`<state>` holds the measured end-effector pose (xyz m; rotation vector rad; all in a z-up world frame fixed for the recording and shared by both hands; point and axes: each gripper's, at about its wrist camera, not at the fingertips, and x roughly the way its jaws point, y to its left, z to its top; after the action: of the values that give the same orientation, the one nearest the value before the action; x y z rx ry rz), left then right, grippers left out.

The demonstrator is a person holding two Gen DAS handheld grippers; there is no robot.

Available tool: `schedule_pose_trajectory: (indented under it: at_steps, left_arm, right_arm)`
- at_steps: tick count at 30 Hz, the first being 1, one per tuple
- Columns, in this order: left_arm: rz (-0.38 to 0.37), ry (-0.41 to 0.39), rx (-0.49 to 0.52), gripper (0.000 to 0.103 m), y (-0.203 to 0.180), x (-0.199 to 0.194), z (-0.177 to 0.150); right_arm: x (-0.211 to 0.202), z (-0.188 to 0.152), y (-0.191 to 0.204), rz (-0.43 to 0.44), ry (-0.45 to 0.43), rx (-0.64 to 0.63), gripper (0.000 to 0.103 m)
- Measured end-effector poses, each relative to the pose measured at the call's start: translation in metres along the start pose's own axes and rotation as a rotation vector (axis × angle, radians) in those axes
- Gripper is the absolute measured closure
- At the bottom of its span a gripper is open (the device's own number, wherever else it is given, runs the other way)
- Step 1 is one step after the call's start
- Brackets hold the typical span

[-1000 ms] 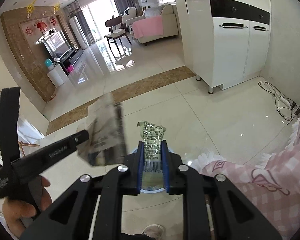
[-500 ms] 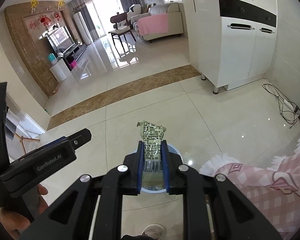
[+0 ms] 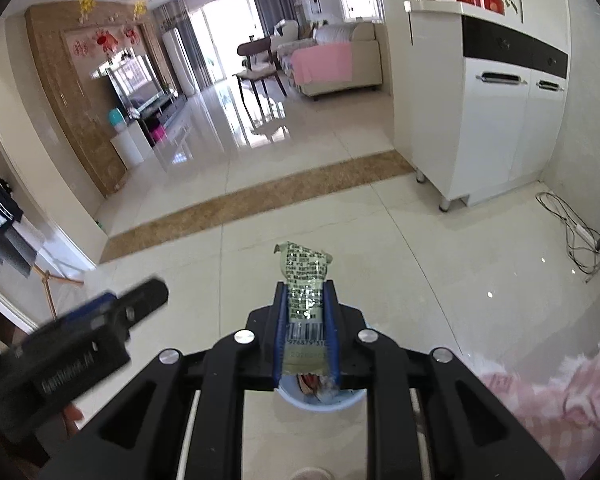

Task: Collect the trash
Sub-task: 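Open both tools to drop the paper bag and wrapper into the bin, then move both tools back over the remaining trash on the table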

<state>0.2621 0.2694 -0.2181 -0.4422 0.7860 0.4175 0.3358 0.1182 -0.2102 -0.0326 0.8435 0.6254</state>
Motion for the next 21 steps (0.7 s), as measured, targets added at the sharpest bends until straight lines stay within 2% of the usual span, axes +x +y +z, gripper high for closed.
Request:
schedule_pose_trajectory:
  at_steps: [3,6,9,13,21]
  left_arm:
    - [0.023,-0.025,0.007,0.031,0.001,-0.006,0.003]
    - [0.045,-0.057,0.016,0.030,0.000,-0.014,0.006]
    - [0.051,-0.079,0.025,0.030,-0.002,-0.023,0.007]
    - [0.026,-0.106,0.041,0.029,-0.012,-0.040,0.007]
    - [-0.053,-0.162,0.101,0.028,-0.049,-0.087,0.000]
  right_arm:
    - [-0.002,0.011,0.007,0.000,-0.043,-0.017,0.076]
    - [-0.010,0.018,0.012,-0.022,-0.078,-0.026,0.065]
    - [-0.022,0.019,0.012,-0.038,-0.100,-0.033,0.062]
    - [-0.052,0.017,0.004,-0.082,-0.142,-0.010,0.055]
    - [-0.123,0.008,-0.016,-0.148,-0.232,0.034,0.049]
